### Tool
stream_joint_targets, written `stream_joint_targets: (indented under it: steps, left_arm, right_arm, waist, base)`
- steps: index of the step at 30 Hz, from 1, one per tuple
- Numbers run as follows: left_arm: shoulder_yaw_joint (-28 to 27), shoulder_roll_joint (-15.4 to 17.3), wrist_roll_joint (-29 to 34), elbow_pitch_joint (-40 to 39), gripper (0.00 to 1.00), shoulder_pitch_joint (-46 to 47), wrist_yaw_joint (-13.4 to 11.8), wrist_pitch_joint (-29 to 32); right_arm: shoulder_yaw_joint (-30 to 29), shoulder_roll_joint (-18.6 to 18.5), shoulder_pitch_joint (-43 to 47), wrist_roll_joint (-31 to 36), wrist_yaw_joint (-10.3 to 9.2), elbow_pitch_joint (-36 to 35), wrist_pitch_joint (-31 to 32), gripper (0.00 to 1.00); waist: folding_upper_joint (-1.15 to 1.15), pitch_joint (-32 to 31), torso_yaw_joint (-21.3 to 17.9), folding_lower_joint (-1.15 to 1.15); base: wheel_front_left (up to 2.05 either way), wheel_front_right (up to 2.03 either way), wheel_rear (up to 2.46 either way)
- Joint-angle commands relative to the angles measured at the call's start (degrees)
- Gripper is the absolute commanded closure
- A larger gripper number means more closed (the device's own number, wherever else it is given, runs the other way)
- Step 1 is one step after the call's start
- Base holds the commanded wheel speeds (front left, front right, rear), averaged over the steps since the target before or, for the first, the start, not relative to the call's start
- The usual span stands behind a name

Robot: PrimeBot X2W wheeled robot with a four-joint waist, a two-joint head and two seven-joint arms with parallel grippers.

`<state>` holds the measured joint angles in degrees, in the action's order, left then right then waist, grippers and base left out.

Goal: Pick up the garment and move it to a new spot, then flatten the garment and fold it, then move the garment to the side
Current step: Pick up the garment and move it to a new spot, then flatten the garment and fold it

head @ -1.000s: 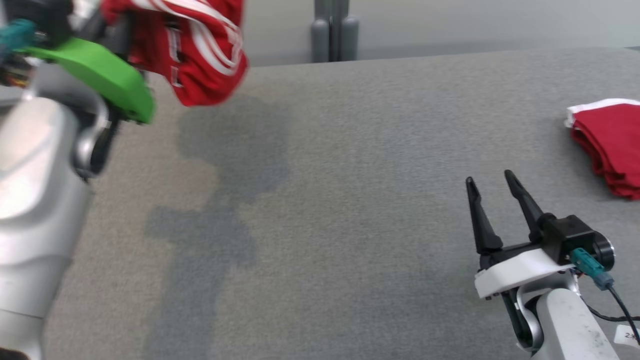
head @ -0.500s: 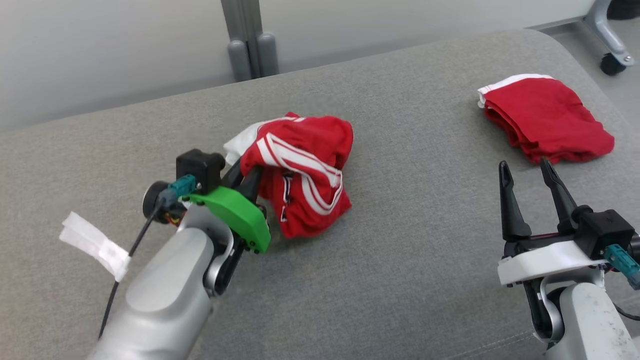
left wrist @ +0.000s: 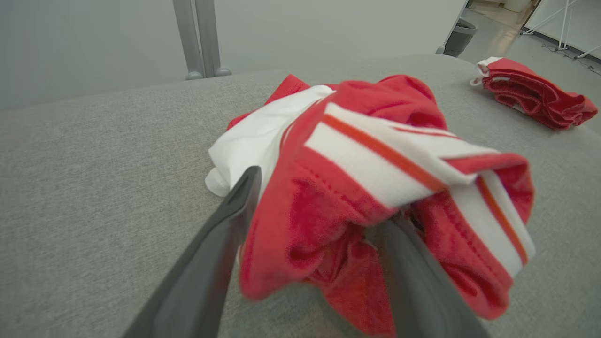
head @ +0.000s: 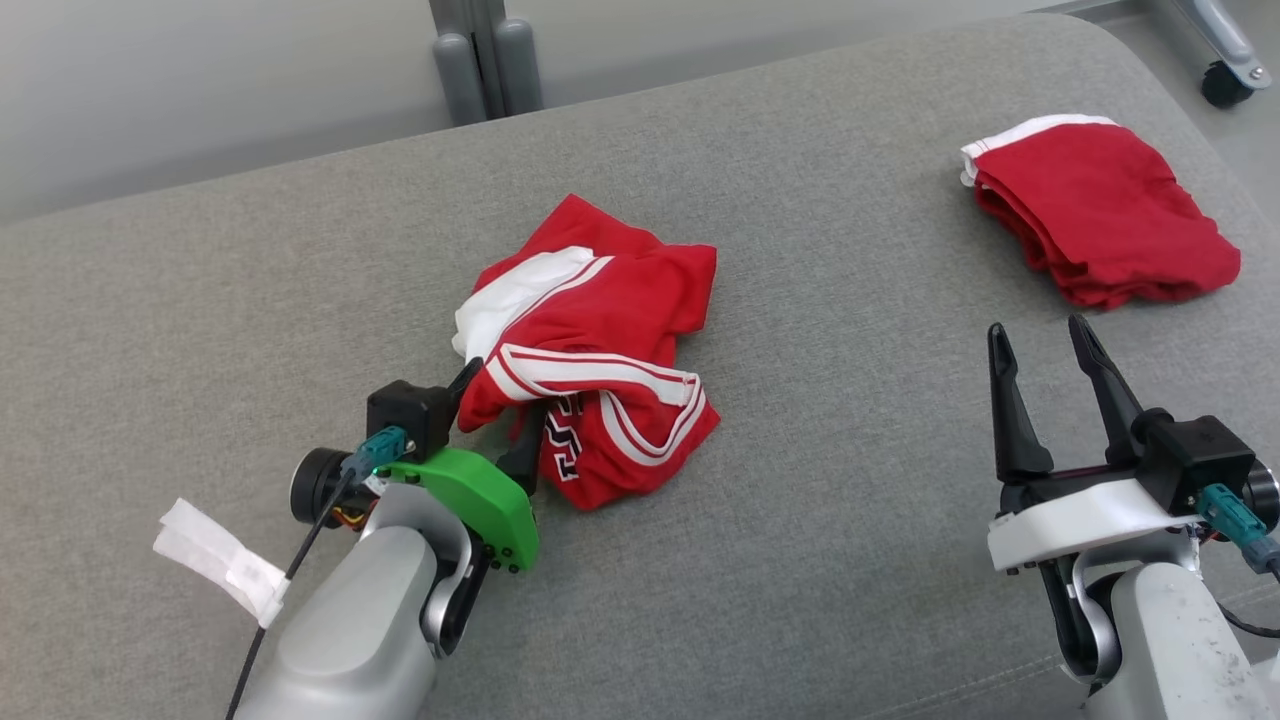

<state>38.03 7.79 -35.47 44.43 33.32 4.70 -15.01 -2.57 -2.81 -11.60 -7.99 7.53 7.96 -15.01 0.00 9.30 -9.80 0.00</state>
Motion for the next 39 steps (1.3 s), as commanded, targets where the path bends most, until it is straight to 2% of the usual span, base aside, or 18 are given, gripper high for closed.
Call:
stream_joint_targets:
  steps: [1,7,11,17,21,28,39]
  left_arm:
    - [-0.84,0.07,0.75,-0.78,0.00,-1.81,-0.08,-0.18]
    - [-5.75,0.97,2.51,-5.52,0.00,-5.91,0.07,-0.19]
    - [-10.29,1.55,3.80,-10.60,0.00,-10.13,-1.48,-0.20]
    - [-17.50,-0.03,6.52,-19.04,0.00,-18.86,-3.85,-0.18]
    - [-21.88,-1.68,7.90,-24.13,0.00,-24.98,-4.51,-0.12]
    - [-24.29,-3.19,10.74,-28.69,0.00,-31.08,-3.89,-0.13]
    - [-25.44,-4.17,12.19,-30.57,0.00,-33.22,-3.45,-0.14]
  right_arm:
    - [0.01,-0.18,0.15,0.46,-0.09,0.50,-0.22,0.00]
    - [-0.98,-0.18,1.51,0.77,-0.09,1.51,-0.23,0.00]
    - [-1.24,-0.20,2.50,0.38,-0.09,1.49,-0.23,0.00]
    - [-0.64,-0.19,4.71,-0.29,-0.09,2.10,-0.17,0.00]
    - [0.32,-0.18,6.30,-0.85,-0.09,2.37,-0.17,0.00]
    - [1.90,-0.18,9.16,-2.14,-0.09,2.97,-0.17,0.00]
    - [2.50,-0.18,11.09,-3.27,-0.09,4.06,-0.18,0.00]
  waist:
    - [0.00,-1.57,1.93,0.00]
    - [0.00,-3.96,5.11,0.00]
    - [0.00,-5.56,7.10,0.00]
    - [0.00,-8.09,9.57,0.00]
    - [0.00,-9.47,10.38,0.00]
    - [0.00,-10.80,11.47,0.00]
    - [0.00,-10.87,11.70,0.00]
  base:
    - [0.00,0.00,0.00]
    - [0.00,0.00,0.00]
    - [0.00,0.00,0.00]
    - [0.00,0.00,0.00]
    - [0.00,0.00,0.00]
    - [0.00,0.00,0.00]
    - [0.00,0.00,0.00]
